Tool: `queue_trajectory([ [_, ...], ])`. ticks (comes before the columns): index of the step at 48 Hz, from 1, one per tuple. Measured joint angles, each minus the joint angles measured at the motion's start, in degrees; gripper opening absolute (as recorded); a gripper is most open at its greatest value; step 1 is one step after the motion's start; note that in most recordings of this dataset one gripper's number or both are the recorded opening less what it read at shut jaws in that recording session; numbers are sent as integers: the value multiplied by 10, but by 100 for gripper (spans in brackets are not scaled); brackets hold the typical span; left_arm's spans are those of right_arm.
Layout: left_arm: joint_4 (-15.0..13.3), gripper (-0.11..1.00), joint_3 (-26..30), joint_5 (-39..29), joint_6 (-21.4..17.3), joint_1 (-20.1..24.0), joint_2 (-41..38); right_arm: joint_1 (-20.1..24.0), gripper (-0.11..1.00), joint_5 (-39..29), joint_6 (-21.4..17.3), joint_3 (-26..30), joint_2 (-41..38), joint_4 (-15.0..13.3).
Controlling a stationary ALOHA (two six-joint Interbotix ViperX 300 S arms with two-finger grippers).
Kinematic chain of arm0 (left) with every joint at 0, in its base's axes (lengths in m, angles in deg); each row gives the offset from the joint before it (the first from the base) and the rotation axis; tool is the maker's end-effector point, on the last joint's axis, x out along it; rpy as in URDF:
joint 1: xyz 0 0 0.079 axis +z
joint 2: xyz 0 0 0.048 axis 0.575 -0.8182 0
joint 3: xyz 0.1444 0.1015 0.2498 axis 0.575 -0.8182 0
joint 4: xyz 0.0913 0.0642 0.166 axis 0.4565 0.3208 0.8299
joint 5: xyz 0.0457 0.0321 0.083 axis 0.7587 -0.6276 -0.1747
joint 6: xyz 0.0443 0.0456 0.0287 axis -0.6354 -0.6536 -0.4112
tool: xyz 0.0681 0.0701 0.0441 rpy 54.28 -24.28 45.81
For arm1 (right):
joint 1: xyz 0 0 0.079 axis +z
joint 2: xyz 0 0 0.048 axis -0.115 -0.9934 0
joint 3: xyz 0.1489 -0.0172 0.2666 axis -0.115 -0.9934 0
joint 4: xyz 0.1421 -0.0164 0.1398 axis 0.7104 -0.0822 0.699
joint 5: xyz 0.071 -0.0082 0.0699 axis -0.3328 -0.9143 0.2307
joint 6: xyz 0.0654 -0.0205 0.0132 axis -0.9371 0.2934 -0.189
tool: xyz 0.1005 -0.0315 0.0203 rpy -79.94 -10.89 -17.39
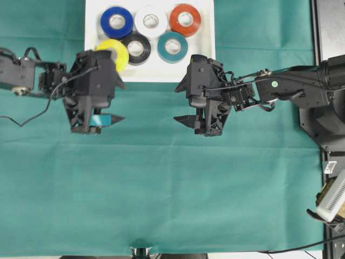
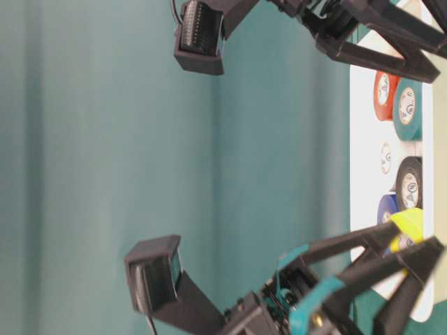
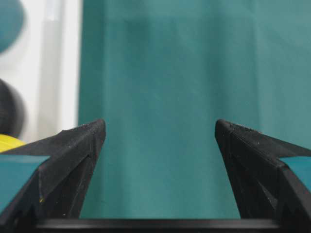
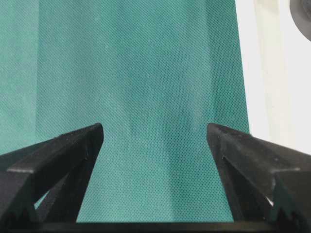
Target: Put the tape alternately from left to right into the white case.
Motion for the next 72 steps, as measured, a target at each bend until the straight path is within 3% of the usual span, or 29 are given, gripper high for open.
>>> queue_trajectory([
  [38,-1,100,-33,8,3,-18,18,1,73,0,0,1,1,0],
  [72,-1,100,-94,8,3,-18,113,1,73,-2,1,-49,91,-4],
])
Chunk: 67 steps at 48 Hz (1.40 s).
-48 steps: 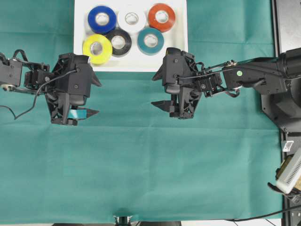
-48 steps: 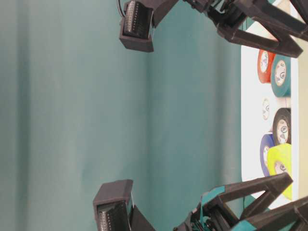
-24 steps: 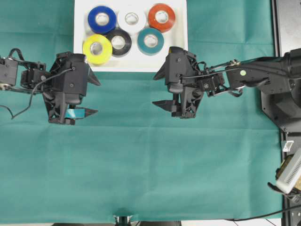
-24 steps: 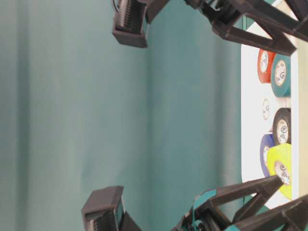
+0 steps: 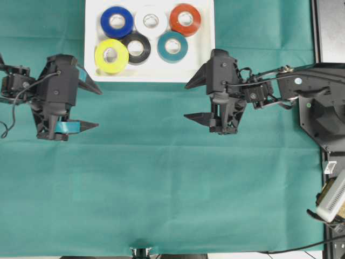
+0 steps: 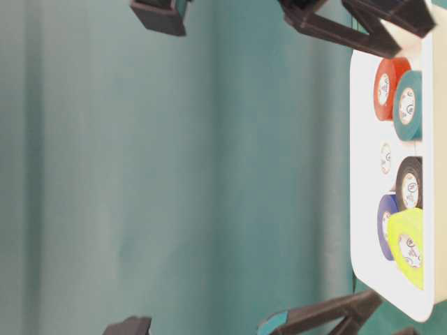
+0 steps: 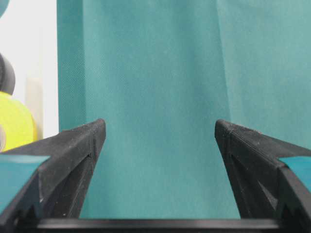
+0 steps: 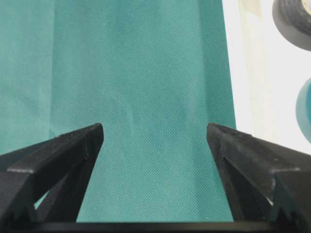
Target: Put the tape alternately from left to right into the white case.
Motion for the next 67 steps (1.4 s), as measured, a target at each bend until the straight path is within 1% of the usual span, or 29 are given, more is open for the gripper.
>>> queue_trajectory([
  [22,0,100,-44,2,0,0,59,-1,73,1,0,-57,85,-1],
  [35,-1,100,-74,35,1,0,99,-3,73,1,0,-86,131,-1],
  [47,-1,100,-112,67,1,0,147,-7,73,2,0,-127,203,-1],
  [56,-1,100,-139,69,1,0,192,-14,73,2,-1,-166,261,-1],
  [67,-1,100,-167,70,0,0,244,-17,73,2,-1,-194,325,0],
])
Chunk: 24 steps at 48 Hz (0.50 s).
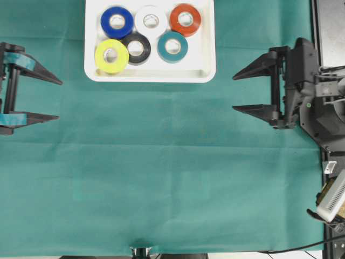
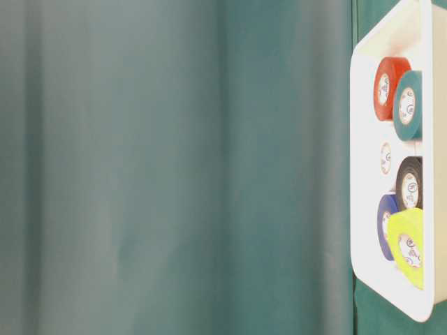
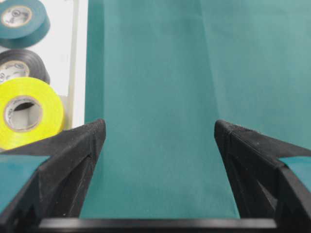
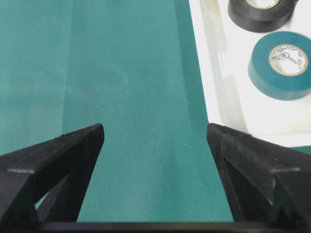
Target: Put the tape alternately from left to right into the white case.
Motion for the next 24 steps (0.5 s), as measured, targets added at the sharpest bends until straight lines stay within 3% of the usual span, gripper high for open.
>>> queue_trajectory([
  [24,0,100,-64,1,-4,0,115,0,72,0,0,-80,133,-1],
])
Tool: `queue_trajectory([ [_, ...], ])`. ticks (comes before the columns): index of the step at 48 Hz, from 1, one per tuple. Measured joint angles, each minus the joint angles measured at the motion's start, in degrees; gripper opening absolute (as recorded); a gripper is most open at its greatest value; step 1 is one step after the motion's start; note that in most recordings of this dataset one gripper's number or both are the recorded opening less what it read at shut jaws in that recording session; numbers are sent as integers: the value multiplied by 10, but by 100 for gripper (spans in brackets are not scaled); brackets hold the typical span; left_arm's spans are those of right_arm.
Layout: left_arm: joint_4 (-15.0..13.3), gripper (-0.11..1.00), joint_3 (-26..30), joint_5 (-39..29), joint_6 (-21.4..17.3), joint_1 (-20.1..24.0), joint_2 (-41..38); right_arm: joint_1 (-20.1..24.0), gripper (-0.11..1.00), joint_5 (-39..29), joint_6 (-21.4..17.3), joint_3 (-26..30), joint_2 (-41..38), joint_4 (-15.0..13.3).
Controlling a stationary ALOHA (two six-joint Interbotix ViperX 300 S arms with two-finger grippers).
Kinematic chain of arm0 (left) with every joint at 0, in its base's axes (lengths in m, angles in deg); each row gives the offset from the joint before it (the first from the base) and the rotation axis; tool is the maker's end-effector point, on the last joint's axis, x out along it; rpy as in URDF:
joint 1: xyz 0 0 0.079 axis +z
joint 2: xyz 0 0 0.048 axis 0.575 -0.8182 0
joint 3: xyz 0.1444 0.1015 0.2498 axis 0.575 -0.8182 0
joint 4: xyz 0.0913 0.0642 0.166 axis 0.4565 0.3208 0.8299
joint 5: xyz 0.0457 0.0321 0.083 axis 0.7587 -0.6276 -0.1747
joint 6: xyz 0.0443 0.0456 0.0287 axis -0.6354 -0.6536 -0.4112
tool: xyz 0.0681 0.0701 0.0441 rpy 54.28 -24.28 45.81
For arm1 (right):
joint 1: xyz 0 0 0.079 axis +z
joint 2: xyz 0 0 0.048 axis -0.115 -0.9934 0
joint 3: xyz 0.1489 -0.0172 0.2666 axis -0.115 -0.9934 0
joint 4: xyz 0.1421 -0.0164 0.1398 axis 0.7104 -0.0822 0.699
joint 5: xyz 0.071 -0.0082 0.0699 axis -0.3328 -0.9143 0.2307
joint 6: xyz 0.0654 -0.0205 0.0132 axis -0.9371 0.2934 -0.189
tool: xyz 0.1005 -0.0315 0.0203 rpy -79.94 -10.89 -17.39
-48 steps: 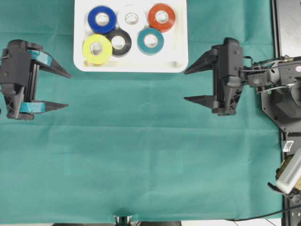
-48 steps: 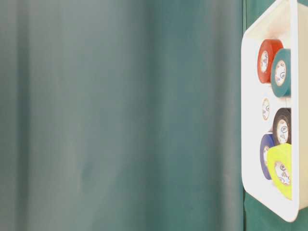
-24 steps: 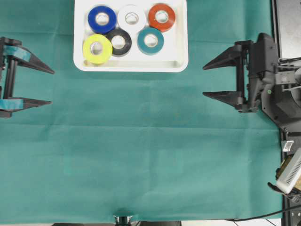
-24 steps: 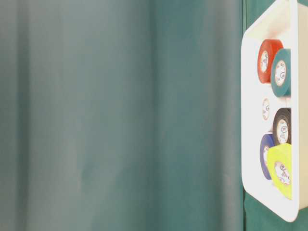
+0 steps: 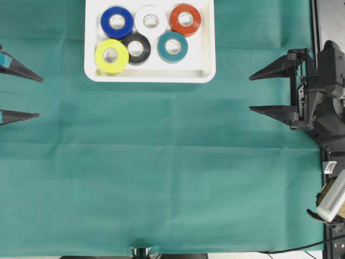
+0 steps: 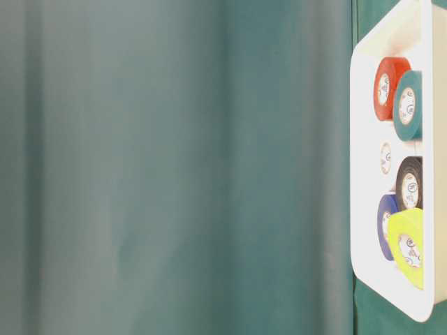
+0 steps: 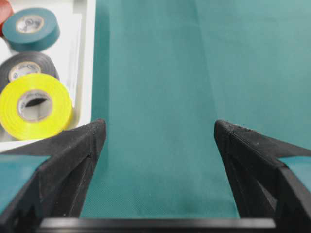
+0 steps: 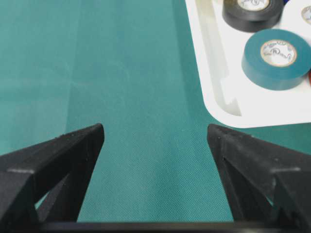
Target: Put the tape alternately from left to right into the white case.
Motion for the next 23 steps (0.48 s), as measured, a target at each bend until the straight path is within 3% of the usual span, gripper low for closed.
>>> queue_trajectory([
  [23,0,100,-40,-3,-3,1,62,0,72,-1,3,-33,45,-3],
])
